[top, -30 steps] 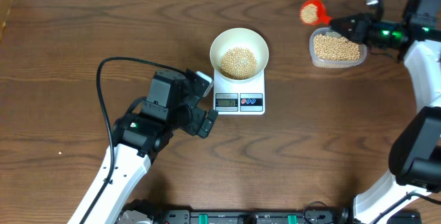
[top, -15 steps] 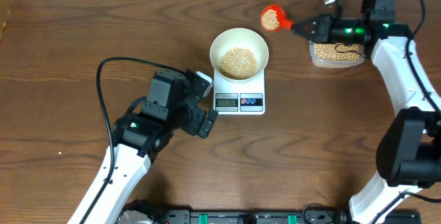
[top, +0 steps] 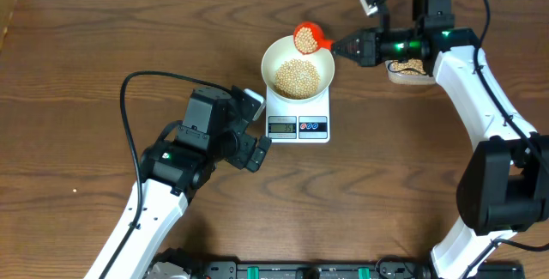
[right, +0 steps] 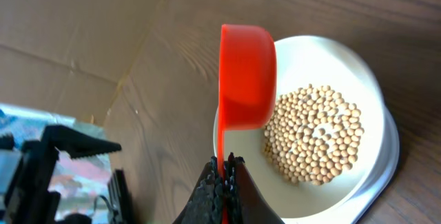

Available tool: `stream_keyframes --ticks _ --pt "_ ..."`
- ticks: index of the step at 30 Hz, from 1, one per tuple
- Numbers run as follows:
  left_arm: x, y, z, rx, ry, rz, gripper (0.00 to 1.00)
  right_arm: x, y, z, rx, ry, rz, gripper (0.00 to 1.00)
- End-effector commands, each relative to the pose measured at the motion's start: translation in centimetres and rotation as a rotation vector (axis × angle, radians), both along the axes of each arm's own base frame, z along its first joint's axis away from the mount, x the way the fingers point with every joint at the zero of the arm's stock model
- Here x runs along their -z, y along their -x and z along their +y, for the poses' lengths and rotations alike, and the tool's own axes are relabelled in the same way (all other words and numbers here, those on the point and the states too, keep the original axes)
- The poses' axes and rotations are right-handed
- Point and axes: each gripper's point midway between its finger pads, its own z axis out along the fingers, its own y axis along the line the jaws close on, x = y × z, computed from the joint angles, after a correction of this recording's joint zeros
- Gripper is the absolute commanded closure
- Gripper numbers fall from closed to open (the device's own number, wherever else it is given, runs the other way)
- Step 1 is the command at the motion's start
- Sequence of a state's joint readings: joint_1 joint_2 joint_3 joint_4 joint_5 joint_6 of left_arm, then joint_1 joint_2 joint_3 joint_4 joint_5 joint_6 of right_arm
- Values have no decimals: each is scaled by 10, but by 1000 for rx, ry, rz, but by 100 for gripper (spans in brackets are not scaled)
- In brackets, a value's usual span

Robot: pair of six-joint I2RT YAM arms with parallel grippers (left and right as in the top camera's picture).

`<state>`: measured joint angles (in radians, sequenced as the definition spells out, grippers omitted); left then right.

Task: Scoop item into bowl and weigh 50g on scale
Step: 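Carry the filled scoop with the right gripper over the bowl, then tilt the scoop with the right gripper to pour soybeans into bowl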

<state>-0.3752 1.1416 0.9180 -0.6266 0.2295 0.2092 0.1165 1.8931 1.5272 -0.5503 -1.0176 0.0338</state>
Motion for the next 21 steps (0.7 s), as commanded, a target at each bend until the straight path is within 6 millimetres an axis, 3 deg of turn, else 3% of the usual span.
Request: stream_keyframes --ticks 1,6,15,21 --pt "4 0 2 -10 -12 8 2 -4 8 6 -53 55 -103 99" --pt "4 0 2 -10 -12 8 2 13 13 4 -53 147 -91 99" --pt "4 0 2 -11 -12 8 2 19 15 6 -88 206 -152 99" --pt "4 0 2 -11 -12 8 2 36 13 13 -92 368 -218 99"
